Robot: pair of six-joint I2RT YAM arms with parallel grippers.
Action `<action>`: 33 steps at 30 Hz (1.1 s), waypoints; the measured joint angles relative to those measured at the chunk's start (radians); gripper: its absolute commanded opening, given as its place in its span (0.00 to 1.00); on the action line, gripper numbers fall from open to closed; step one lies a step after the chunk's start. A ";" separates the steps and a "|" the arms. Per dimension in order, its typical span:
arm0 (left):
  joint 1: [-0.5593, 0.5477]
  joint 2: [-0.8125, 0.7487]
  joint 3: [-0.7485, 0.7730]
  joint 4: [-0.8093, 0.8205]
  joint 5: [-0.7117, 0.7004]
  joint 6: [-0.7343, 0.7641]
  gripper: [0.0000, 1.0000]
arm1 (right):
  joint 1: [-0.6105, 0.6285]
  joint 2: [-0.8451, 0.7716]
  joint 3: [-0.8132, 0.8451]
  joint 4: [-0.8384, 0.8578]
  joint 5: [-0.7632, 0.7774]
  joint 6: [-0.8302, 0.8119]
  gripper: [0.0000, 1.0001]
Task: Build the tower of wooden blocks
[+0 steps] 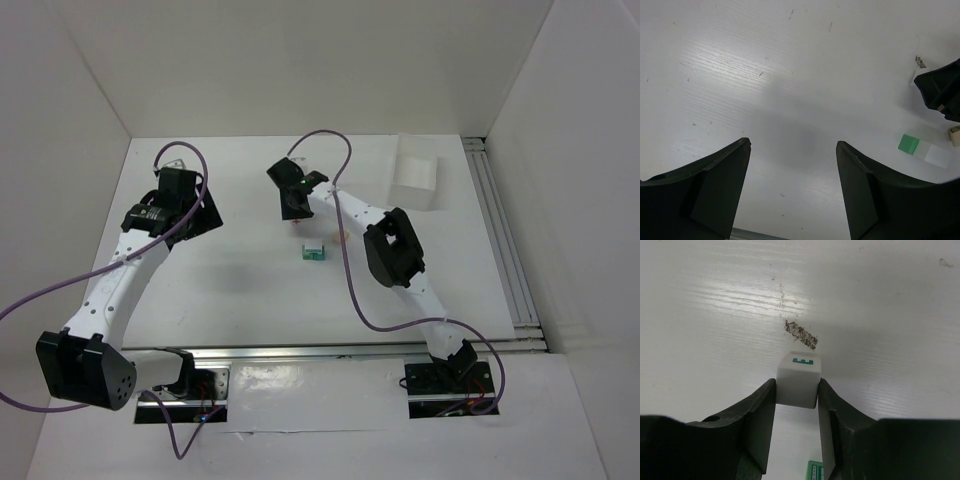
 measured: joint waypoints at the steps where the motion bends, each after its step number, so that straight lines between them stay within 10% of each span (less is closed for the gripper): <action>1: 0.000 0.000 0.000 0.000 0.000 0.000 0.82 | 0.000 0.000 0.011 -0.010 0.002 -0.005 0.31; 17: 0.000 -0.017 -0.016 0.023 0.015 -0.001 0.82 | -0.006 -0.489 -0.275 -0.003 0.100 0.000 0.31; 33: 0.000 -0.028 -0.016 0.022 0.019 -0.001 0.82 | 0.075 -0.519 -0.501 -0.005 0.118 0.123 0.31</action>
